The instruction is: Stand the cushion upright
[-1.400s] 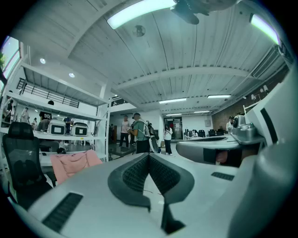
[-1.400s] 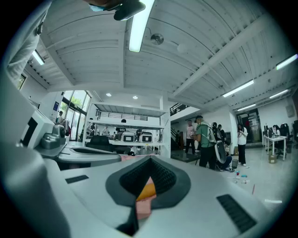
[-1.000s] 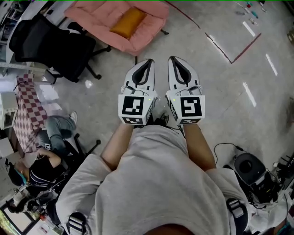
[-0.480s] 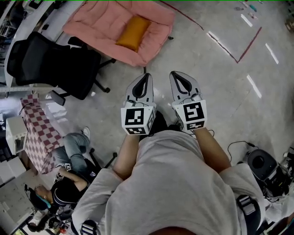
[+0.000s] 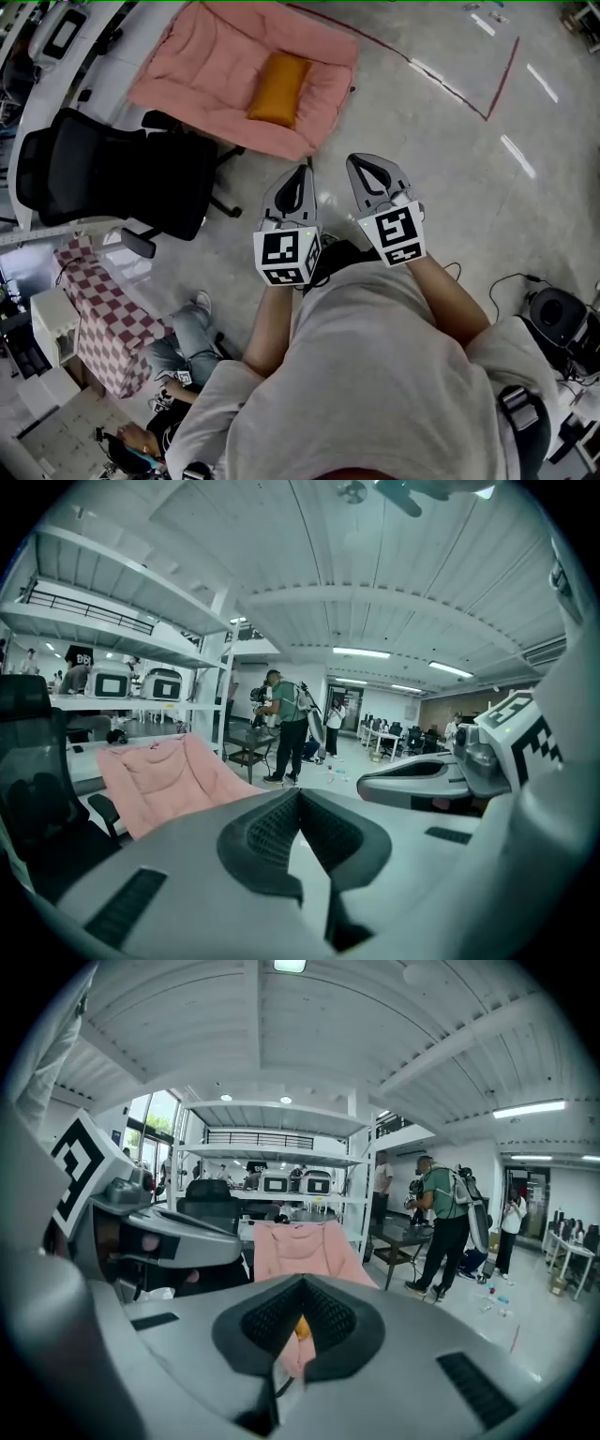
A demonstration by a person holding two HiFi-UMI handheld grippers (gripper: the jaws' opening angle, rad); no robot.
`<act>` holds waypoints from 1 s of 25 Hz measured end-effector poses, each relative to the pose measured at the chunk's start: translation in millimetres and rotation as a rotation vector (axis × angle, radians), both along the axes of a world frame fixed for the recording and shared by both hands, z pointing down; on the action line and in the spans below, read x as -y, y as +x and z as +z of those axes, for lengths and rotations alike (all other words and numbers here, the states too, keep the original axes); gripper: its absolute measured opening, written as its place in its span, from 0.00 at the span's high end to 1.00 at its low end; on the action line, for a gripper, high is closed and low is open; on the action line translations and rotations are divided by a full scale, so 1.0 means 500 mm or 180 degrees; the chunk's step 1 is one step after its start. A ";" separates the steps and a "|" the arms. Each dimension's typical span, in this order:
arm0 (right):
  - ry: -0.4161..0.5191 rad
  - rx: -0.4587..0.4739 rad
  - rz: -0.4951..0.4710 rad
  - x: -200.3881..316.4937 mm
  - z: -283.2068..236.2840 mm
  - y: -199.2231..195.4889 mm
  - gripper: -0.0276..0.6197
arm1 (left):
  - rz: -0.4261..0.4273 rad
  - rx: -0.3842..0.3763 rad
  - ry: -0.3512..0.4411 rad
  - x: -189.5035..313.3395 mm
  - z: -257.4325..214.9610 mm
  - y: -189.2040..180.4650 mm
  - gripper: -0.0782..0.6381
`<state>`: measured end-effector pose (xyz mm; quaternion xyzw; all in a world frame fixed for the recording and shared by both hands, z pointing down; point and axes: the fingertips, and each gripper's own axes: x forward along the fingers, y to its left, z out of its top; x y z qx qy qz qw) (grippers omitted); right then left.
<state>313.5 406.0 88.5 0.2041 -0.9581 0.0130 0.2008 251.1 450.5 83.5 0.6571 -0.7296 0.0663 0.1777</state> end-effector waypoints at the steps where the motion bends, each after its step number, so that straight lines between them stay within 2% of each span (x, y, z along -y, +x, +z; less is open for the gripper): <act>1: -0.0002 -0.0016 -0.0001 -0.003 0.002 -0.013 0.95 | 0.0025 -0.0016 -0.0007 0.001 0.002 -0.010 0.87; 8: 0.0006 -0.0157 -0.0001 0.022 0.024 -0.087 0.95 | 0.0100 -0.0108 -0.0044 0.032 0.021 -0.086 0.87; 15: -0.0130 -0.0224 -0.0033 0.110 0.067 -0.164 0.95 | -0.0008 -0.0087 -0.0127 0.105 0.050 -0.181 0.87; 21: -0.0265 -0.0211 -0.0191 0.215 0.101 -0.285 0.95 | -0.0101 -0.0035 -0.0259 0.212 0.072 -0.300 0.87; 25: -0.0380 -0.0233 -0.0238 0.313 0.131 -0.334 0.95 | -0.0135 -0.0064 -0.0368 0.310 0.096 -0.362 0.87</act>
